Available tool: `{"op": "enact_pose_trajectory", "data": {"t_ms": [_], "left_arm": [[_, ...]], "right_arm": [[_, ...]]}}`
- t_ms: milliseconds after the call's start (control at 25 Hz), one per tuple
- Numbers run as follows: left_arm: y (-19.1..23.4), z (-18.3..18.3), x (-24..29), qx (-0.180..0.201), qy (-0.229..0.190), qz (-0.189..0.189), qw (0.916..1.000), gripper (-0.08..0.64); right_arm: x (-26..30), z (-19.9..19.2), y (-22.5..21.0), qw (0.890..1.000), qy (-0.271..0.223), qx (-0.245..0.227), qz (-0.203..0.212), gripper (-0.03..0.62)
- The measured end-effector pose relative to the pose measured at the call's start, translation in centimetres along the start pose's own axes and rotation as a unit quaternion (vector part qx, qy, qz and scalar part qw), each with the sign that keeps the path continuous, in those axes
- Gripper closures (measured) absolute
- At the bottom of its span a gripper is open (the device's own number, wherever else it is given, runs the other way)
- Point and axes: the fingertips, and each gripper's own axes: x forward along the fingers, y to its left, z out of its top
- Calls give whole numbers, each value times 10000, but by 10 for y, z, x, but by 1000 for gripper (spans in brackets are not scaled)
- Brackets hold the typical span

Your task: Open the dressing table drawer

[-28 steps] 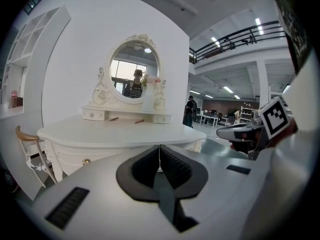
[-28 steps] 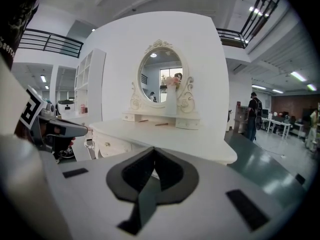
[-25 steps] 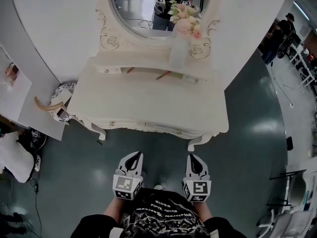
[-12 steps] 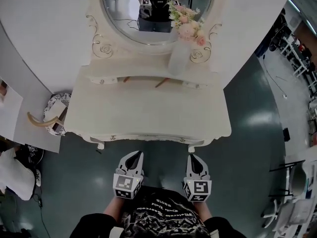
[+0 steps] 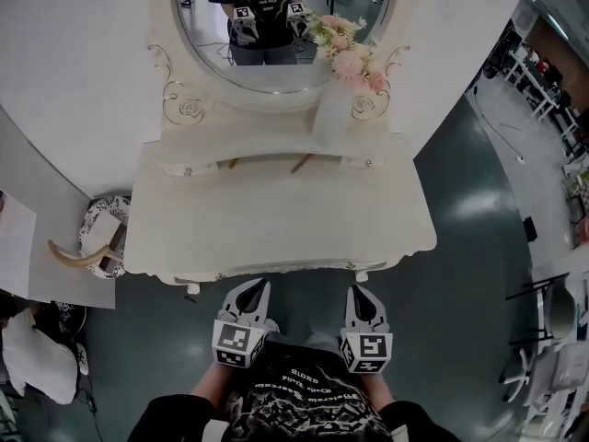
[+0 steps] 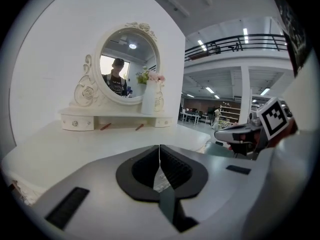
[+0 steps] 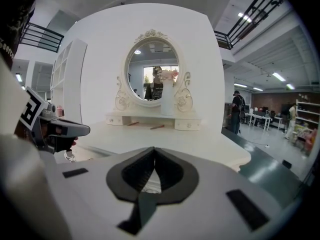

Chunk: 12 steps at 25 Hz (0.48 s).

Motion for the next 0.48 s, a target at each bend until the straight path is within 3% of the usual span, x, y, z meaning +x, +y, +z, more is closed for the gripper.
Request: {"op": "enact_pose_trajectory", "data": {"t_ms": [480], "left_arm": [[17,-1,6,-32,56,-103,9999,543]], "right_arm": [[12,4,5,9997,-27,135,-220,581]]}}
